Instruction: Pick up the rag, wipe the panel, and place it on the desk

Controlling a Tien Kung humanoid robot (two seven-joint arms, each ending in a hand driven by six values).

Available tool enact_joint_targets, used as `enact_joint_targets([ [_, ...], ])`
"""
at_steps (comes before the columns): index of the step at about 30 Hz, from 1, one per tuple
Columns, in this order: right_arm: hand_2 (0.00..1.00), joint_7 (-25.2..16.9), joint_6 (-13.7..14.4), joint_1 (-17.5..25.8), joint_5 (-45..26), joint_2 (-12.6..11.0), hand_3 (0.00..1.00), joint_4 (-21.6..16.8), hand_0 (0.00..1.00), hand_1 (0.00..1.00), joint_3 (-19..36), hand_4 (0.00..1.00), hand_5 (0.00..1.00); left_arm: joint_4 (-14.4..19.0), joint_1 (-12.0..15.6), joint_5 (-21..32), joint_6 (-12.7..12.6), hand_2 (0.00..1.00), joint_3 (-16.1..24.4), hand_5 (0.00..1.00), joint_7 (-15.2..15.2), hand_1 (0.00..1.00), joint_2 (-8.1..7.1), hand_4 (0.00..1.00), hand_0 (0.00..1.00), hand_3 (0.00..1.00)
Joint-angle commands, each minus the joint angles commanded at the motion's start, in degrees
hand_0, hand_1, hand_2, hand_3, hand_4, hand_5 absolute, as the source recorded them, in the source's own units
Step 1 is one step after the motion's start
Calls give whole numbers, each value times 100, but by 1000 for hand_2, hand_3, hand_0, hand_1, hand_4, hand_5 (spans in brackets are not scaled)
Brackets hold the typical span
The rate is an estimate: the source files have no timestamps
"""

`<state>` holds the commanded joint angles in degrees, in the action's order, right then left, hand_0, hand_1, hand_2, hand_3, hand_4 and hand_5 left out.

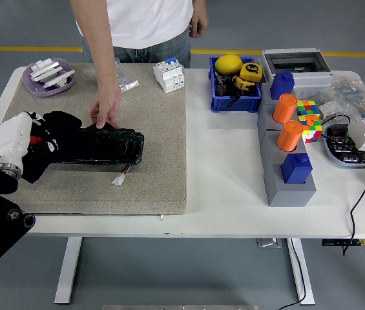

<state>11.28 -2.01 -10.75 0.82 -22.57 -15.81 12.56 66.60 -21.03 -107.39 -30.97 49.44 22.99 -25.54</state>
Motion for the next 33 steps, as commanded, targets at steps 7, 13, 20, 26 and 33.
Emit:
enact_joint_targets([
  [7,693,21,-2,-6,61,-8,635,3,708,691,36,998,537,210,-84,-25,38,454,-246,2,60,153,101,265,288,442],
  [13,694,25,-4,-12,79,-12,636,3,708,690,46,998,539,374,-159,-65,62,460,-486,2,114,156,193,284,290,452],
  [20,694,48,-4,-6,123,-30,636,6,708,690,85,998,539,564,-227,-102,58,459,-762,2,151,156,227,279,290,451],
  [26,694,79,-6,-9,197,-35,635,14,708,690,144,998,540,701,-287,-137,62,462,-1080,2,195,158,314,304,292,455],
  [33,694,115,-2,-19,271,-49,636,20,708,690,214,998,540,877,-390,-156,87,463,-1439,2,255,159,354,309,292,455],
])
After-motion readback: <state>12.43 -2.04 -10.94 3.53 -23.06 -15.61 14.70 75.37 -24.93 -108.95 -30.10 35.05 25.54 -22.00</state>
